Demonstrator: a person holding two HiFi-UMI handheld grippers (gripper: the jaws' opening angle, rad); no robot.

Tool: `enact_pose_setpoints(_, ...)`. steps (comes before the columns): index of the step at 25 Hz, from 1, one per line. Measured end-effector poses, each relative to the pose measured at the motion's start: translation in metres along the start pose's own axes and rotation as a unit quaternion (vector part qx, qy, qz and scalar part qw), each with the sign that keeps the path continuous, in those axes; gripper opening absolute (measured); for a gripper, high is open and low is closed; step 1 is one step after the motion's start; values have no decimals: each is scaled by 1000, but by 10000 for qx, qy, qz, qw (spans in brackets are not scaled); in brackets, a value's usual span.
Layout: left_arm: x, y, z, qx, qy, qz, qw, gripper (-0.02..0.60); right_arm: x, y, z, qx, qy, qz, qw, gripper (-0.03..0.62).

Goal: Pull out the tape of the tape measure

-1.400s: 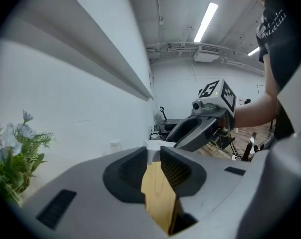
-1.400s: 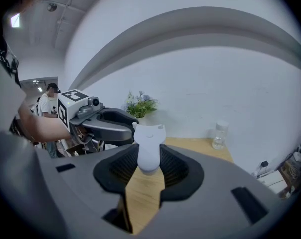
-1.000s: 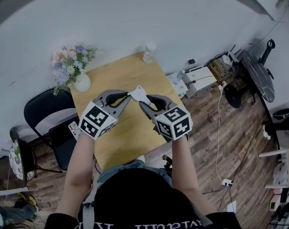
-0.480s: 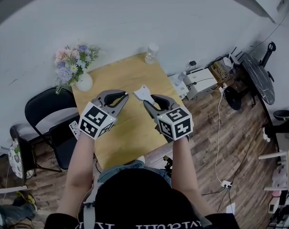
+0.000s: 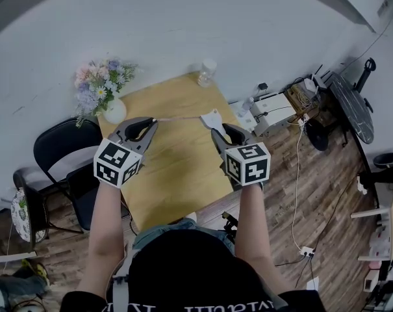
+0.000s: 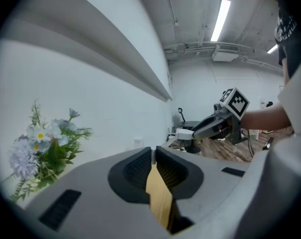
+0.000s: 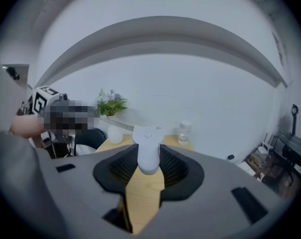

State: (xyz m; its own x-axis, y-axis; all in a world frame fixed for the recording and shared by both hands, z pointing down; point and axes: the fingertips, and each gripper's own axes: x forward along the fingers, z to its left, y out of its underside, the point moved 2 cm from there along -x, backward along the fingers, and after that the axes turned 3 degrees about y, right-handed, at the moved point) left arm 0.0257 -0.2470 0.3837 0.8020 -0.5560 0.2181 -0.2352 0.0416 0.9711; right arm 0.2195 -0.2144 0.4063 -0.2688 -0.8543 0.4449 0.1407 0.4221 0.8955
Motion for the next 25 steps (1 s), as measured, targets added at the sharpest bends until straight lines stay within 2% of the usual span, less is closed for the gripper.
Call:
enact_pose_setpoints(6,-24,2,35,-276,-603,-130,9977,41,-5,-2,-27,241,367,-33,9990,143)
enact_pose_setpoints(12,-40,10,56,-309,-1063,-68,9938,41,-1,0,-35,162,505,60,9986,143)
enact_pose_setpoints(15,-49,12,61,-488,-1112,-146,9925,41,-1,-1,-36,285,371,10,9989,143)
enact_pose_setpoints(20,-45,17,58,-565,-1133,-130,9919,41,12,-8,-20,145,69,11,9999,143)
enact_pose_setpoints(25,-44,26,63,-693,-1397,-92,9877,41,29,-9,-14,-21,-68,116,9999,143)
